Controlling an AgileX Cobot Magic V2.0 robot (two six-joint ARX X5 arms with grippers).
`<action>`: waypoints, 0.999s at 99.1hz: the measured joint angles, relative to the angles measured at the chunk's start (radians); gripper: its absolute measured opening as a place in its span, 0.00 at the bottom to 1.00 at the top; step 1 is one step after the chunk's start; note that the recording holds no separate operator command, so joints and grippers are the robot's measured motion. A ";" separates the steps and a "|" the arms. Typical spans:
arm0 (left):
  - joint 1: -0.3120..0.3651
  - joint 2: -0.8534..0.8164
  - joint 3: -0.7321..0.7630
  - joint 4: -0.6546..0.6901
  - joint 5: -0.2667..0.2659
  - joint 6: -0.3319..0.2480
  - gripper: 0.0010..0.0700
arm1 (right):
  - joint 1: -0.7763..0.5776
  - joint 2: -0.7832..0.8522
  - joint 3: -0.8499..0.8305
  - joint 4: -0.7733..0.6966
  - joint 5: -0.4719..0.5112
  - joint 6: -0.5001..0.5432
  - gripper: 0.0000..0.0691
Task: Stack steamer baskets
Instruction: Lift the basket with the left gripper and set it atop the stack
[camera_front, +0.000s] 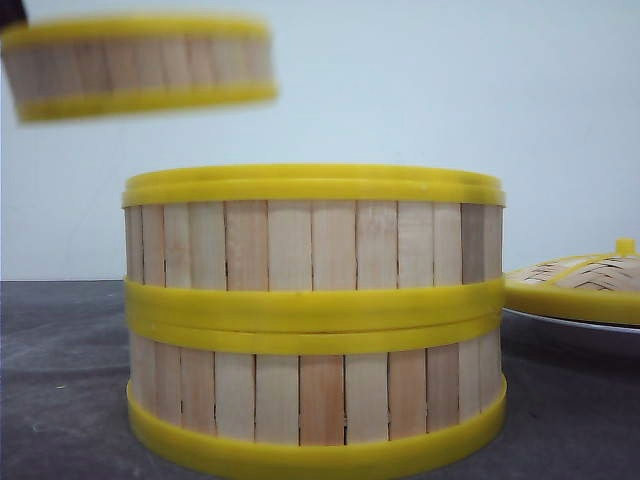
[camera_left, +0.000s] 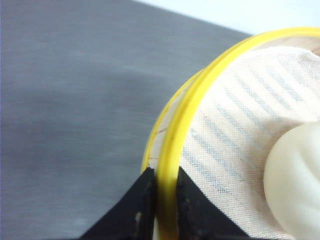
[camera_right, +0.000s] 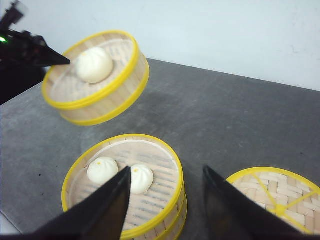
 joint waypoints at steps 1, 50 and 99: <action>-0.007 -0.006 0.000 -0.003 0.004 0.000 0.02 | 0.000 0.000 0.000 0.000 0.000 0.000 0.39; -0.426 -0.084 0.002 -0.166 -0.154 0.091 0.02 | 0.000 0.000 0.000 -0.002 0.000 0.000 0.39; -0.550 0.092 0.001 -0.096 -0.165 0.109 0.02 | 0.000 0.000 0.000 -0.024 0.000 0.000 0.39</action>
